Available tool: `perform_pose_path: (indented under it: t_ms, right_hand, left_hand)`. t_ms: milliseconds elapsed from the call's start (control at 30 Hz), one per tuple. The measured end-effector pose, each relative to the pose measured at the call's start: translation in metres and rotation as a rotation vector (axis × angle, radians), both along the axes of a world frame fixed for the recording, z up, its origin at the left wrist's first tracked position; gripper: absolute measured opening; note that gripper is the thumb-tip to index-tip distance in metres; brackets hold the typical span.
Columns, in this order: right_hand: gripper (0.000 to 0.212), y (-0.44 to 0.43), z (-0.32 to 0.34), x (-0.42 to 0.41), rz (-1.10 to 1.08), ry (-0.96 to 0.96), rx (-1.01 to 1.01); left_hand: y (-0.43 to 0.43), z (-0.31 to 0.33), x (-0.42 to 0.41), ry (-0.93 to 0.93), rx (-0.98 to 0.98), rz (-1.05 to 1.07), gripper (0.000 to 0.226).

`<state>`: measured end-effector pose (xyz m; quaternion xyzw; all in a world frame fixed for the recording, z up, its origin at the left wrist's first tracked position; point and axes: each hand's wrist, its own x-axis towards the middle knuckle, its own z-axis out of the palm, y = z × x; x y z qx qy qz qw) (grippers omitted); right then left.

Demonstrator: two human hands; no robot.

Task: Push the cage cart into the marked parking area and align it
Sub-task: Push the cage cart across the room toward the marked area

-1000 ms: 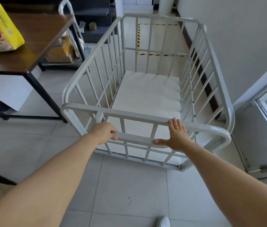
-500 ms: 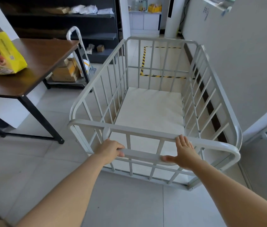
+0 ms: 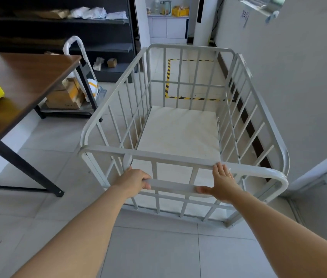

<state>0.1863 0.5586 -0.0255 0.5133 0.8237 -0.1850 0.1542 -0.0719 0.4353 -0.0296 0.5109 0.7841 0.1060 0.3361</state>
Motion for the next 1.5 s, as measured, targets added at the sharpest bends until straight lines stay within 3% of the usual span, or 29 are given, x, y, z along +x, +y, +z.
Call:
perform_pose_path:
  t_ms: [167,400,533,700,833,967,1100,1167,1267,1500]
  right_hand:
    - [0.12,0.043,0.001,-0.039,-0.032,0.018,-0.014]
    - [0.117,0.112,-0.003,-0.091,-0.065,0.077,-0.028]
    - [0.118,0.157,-0.005,-0.118,-0.075,0.1,-0.025]
    - [0.118,0.216,-0.008,-0.155,-0.074,0.106,-0.021]
    - [0.116,0.262,-0.007,-0.184,-0.072,0.115,-0.018]
    - [0.116,0.308,-0.008,-0.21,-0.071,0.121,-0.007]
    - [0.116,0.357,-0.008,-0.231,-0.088,0.123,-0.016]
    - [0.116,0.381,-0.008,-0.239,-0.094,0.137,-0.015]
    - [0.115,0.416,-0.007,-0.248,-0.105,0.145,-0.003]
    - [0.113,0.506,-0.004,-0.262,-0.121,0.144,-0.021]
  left_hand:
    - [0.046,0.001,-0.039,0.001,0.012,0.017,0.024]
    - [0.12,0.007,-0.091,0.008,0.015,0.004,0.01]
    - [0.168,0.001,-0.126,0.012,-0.001,0.028,0.032]
    - [0.23,0.001,-0.163,-0.007,-0.013,0.039,0.03]
    - [0.28,0.004,-0.191,-0.009,-0.025,0.047,0.015]
    - [0.33,0.004,-0.217,0.004,-0.025,0.05,0.037]
    - [0.38,0.005,-0.241,0.03,-0.042,0.026,0.045]
    - [0.405,0.009,-0.249,0.071,-0.065,-0.019,0.042]
    - [0.443,0.01,-0.261,0.151,-0.039,-0.089,0.005]
    - [0.529,0.016,-0.271,0.168,-0.014,-0.129,0.023]
